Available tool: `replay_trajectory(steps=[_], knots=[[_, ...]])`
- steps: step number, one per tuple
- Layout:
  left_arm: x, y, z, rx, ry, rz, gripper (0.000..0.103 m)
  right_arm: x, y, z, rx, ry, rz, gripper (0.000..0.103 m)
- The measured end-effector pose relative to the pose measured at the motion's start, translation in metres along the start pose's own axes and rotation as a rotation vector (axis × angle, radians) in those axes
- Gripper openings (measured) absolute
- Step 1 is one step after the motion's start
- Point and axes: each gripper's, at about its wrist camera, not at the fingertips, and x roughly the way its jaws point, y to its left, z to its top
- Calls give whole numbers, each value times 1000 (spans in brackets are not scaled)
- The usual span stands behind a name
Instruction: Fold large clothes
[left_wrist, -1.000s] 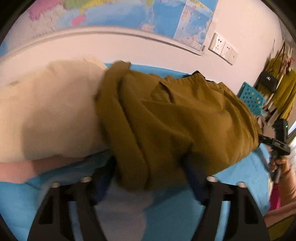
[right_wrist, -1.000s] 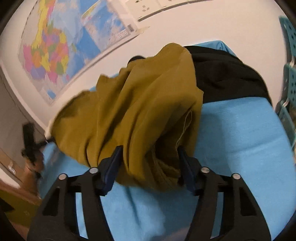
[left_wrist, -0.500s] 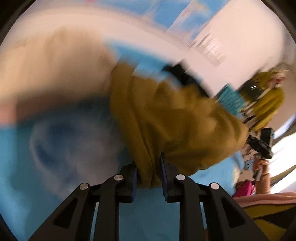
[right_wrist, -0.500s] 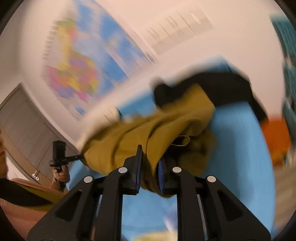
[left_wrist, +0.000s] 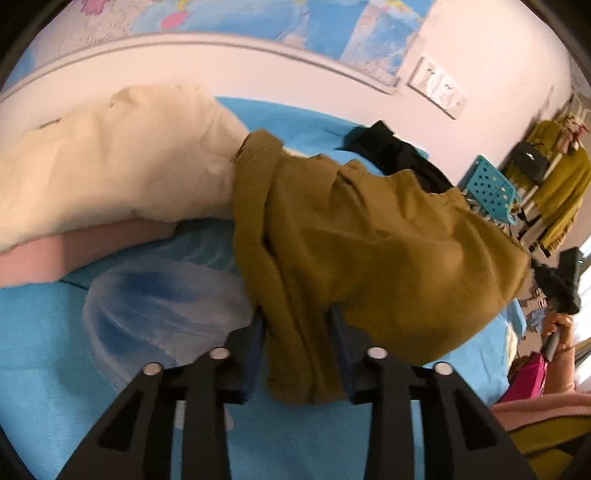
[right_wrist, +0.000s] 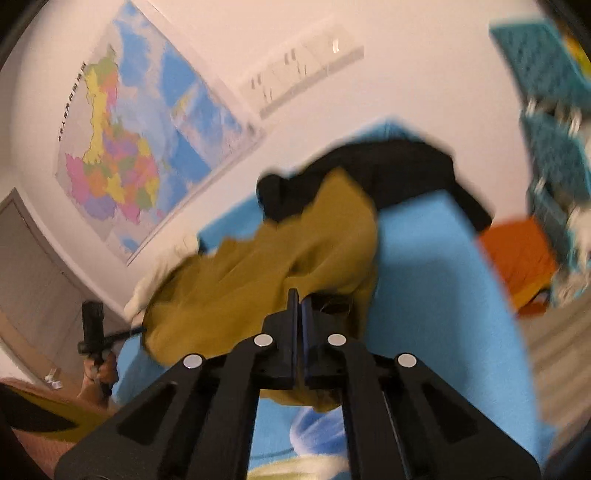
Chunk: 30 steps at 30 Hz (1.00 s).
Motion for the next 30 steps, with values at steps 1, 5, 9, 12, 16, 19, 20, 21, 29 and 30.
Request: replay_trajectory(steps=[1,5,9,12,16,19,20,21,29,30], knots=[[0,2,-1,-7,-3,-5,32,5,-1,-1,-13,27,-27,1],[-7,3,-2,3,-16,67,49,27,-13,-11,15,129,-79,2],[-29,-12,2,63,-92,116,49,13,-8,-6,40,58,-68,11],[-43,-27,9,113,-151,95,55,7,2,0,4,4,-147,23],[-32,-38,12,162,-134,94,56,12,25,1,-64,-12,-98,49],[-15,-33,13,138,-92,83,56,38,29,-9,-122,67,-160,51],[-11,-29,12,126,-83,83,56,47,22,-12,-104,92,-167,47],[-9,-27,12,119,-79,83,56,52,17,-14,-87,104,-175,36],[-21,4,1,12,-85,44,62,34,28,-8,-54,14,-188,33],[-27,7,-1,3,-98,30,62,29,41,-6,-82,-10,-158,37]])
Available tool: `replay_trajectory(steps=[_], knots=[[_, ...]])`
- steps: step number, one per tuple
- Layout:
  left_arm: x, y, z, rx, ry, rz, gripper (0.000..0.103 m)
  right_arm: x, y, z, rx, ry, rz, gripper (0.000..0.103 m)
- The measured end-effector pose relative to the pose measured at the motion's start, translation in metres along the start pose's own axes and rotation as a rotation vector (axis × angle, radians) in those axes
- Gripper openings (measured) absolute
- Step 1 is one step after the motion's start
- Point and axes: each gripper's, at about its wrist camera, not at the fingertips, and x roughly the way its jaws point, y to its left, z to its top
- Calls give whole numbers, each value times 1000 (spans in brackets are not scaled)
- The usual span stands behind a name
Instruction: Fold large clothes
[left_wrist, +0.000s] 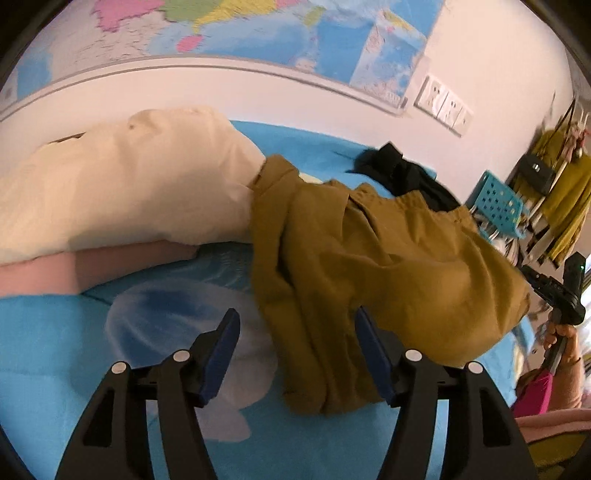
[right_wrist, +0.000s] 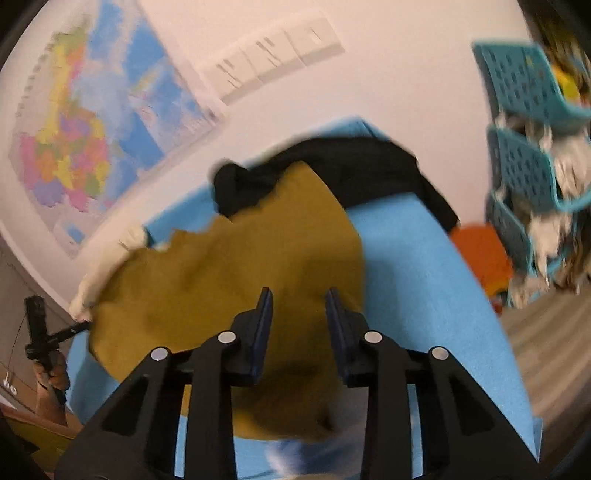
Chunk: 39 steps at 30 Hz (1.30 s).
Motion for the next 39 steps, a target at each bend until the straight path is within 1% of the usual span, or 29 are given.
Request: replay_trajectory(steps=[2,4,5,6,8,9,10,11,12,15,17,18,19,20,21,23,24,25,26,27,28,29,30,32,34,36,37,38,39], knots=[[-7,5,-3,-10,-10,-5,61,-4,26,4,-75,-17,46,38],[-10,7,-8,-11,-3,-5,58,-1,52,4,-142,-8,112,44],[-9,7,-10,-8,5,-8,55,5,70,1,-184,11,165,46],[-8,6,-13,-4,15,-12,53,12,82,0,-213,34,200,49],[-3,0,-20,31,32,-17,53,31,109,-10,-276,93,257,50],[-1,-3,-21,46,36,-10,49,38,119,-14,-303,116,267,50],[2,-5,-23,55,44,-4,34,52,131,-22,-338,154,280,50],[7,-6,-24,61,62,-1,29,59,139,-26,-351,177,289,50],[11,-5,-25,54,72,-18,19,69,146,-32,-367,208,299,50],[4,-1,-23,35,48,-59,3,84,161,-46,-419,256,305,50],[-11,13,-20,-15,12,-83,2,88,162,-49,-416,268,315,50],[-16,20,-20,-27,-2,-75,1,88,162,-49,-416,269,311,49],[-18,22,-20,-19,0,-66,1,88,161,-49,-417,271,314,50],[-19,21,-20,-12,12,-73,1,89,163,-49,-417,271,313,50],[-18,18,-21,0,30,-98,1,90,163,-49,-416,270,314,50],[-17,9,-24,30,34,-116,14,90,168,-50,-422,268,317,52],[-17,3,-25,56,27,-107,34,89,172,-52,-431,267,320,52],[-16,-1,-26,79,18,-81,47,91,177,-54,-443,268,326,52],[-13,-5,-27,99,14,-51,45,91,184,-55,-462,267,336,52],[-6,-7,-28,108,34,-31,35,91,191,-56,-482,267,345,52],[1,-6,-28,97,63,-22,27,93,199,-58,-509,271,352,52],[6,-4,-28,83,81,-32,25,94,207,-60,-530,272,358,52],[9,-1,-28,65,80,-57,20,96,216,-63,-556,275,371,52],[9,-3,-28,63,71,-78,10,103,236,-68,-612,279,390,52],[7,-3,-29,65,62,-82,8,110,254,-74,-662,290,405,52],[3,3,-30,40,60,-112,5,122,278,-87,-753,298,408,52],[1,8,-30,24,57,-128,4,126,285,-92,-781,308,411,49],[-1,12,-29,10,53,-136,3,133,293,-99,-827,312,395,48],[-2,14,-29,6,50,-134,3,140,298,-106,-876,312,359,32]])
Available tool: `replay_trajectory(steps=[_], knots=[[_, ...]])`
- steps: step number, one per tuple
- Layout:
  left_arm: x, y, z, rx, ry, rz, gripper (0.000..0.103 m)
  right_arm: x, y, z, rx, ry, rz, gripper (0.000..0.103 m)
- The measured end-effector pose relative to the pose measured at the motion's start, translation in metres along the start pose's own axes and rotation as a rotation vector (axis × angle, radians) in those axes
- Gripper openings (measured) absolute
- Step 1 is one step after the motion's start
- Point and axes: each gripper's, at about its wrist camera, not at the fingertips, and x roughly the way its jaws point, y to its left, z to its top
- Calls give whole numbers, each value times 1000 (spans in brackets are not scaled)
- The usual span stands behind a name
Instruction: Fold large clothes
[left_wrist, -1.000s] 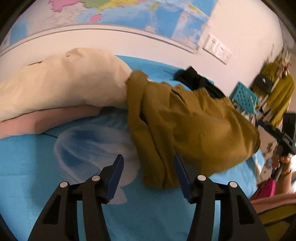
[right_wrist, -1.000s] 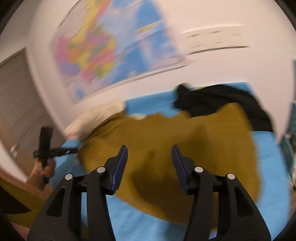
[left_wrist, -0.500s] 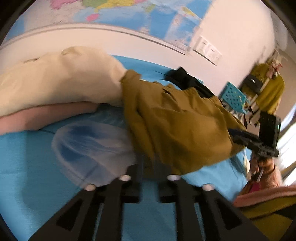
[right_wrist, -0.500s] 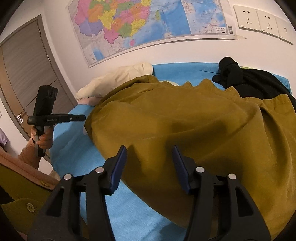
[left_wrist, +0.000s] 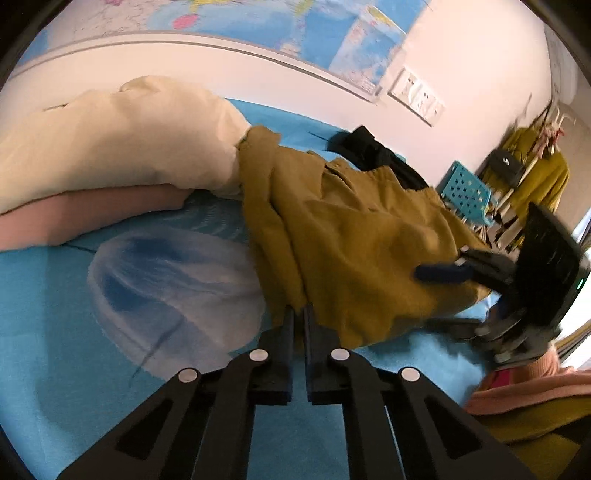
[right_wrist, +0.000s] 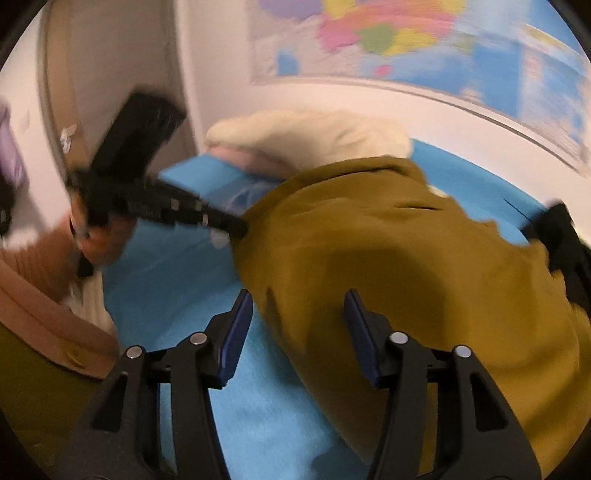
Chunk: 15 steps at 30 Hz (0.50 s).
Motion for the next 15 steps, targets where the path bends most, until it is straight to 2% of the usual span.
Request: replay_trajectory(steps=[1,3,5,7,9,10,11,12,14,15], knots=[[-1,-1,0,10,-2,9,3,8,1,-1,-34,34,-23,10],[0,-8,0,43,1,28,3,8,-7,-3,0,35,3,6],[4,-13,1,70,14,75,9,-4,-19,-3,59,2,33,2],[5,-14,5,76,13,112,32,-16,-29,-6,108,-21,9,2],[3,-16,7,95,-4,92,37,-22,-38,-11,173,-26,51,2],[2,-17,8,96,-5,73,53,-22,-38,-12,180,-26,52,2],[2,-18,9,94,-5,51,59,-22,-36,-13,177,-27,49,2],[2,-21,9,104,-11,31,60,-22,-35,-14,176,-30,47,2],[9,-25,9,134,-6,75,48,-23,-35,-13,189,-43,60,2],[16,-23,11,124,21,53,32,-23,-34,-13,190,-43,63,2]])
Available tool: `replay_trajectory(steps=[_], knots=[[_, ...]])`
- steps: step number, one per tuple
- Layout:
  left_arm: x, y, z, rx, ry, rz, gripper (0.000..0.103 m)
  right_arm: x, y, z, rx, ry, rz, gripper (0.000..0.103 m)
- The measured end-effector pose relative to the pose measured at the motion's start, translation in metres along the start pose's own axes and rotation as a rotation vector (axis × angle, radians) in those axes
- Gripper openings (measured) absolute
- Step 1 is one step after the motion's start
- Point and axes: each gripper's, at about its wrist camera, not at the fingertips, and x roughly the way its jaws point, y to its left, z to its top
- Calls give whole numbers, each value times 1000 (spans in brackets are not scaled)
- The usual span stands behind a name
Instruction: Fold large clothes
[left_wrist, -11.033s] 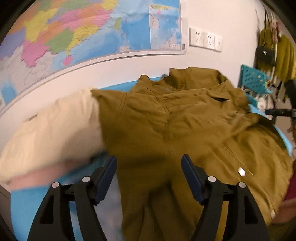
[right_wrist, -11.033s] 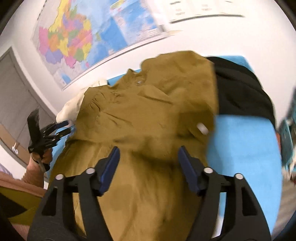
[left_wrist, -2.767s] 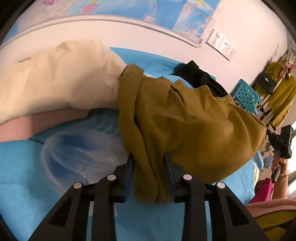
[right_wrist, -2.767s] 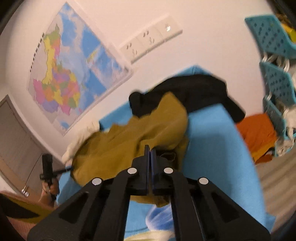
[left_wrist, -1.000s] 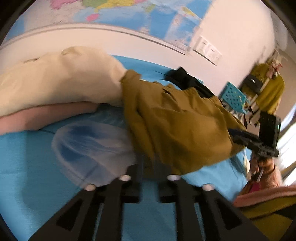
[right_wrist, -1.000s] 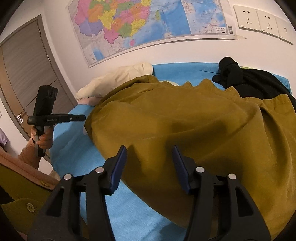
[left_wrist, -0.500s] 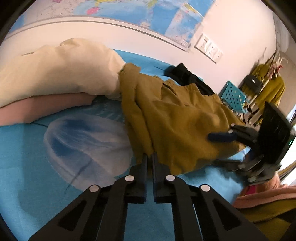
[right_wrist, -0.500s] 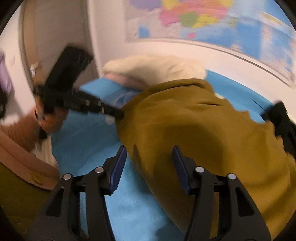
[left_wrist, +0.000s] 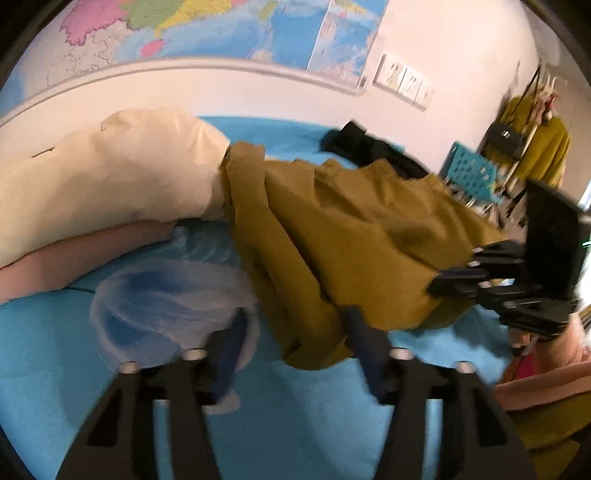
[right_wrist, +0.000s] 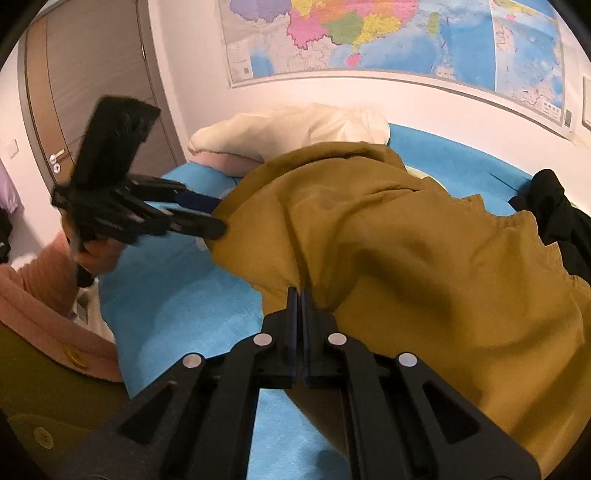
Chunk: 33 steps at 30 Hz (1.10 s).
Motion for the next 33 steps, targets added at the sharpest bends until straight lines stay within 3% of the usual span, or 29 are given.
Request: replay_trajectory(steps=[1,3,4,7,9,13,14,16,17,19,21,23,25,26,28,30,33], knots=[[4,2,1,-16,13,-40,18,0,1,-2,1,1,-2,2],[3,4,2,-20,-7,-61,13,-1,-3,-5,18,2,-3,2],[-2,5,2,-26,-23,-77,5,-3,-5,-6,39,-1,0,2],[-27,12,9,-68,-80,-152,5,-15,-5,-5,49,-31,8,1],[-33,1,10,0,-83,-67,5,-19,-4,-4,63,-40,30,2],[-9,-3,-5,74,43,81,5,-3,0,-11,54,8,33,2],[-4,-1,-8,71,66,105,6,0,3,-12,37,16,19,3],[0,7,-10,36,82,162,31,0,5,-12,30,13,27,6],[-6,14,-9,0,71,161,34,-3,5,-12,29,10,23,7],[-23,26,-4,-78,6,26,37,-11,3,-11,39,-11,19,15],[-30,25,2,-79,-38,27,46,-20,-1,-10,45,-38,3,15],[-24,20,8,-52,-34,70,46,-30,-9,-9,67,-68,-10,16],[-10,15,12,-31,-9,69,46,-40,-22,-10,119,-101,-45,27],[2,11,11,0,15,103,46,-42,-29,-11,134,-104,-65,27],[18,13,9,17,64,145,44,-45,-45,-18,174,-94,-123,27],[20,16,7,8,58,124,43,-46,-70,-31,249,-57,-186,24],[11,22,6,-11,43,168,44,-59,-101,-52,354,-57,-205,15]])
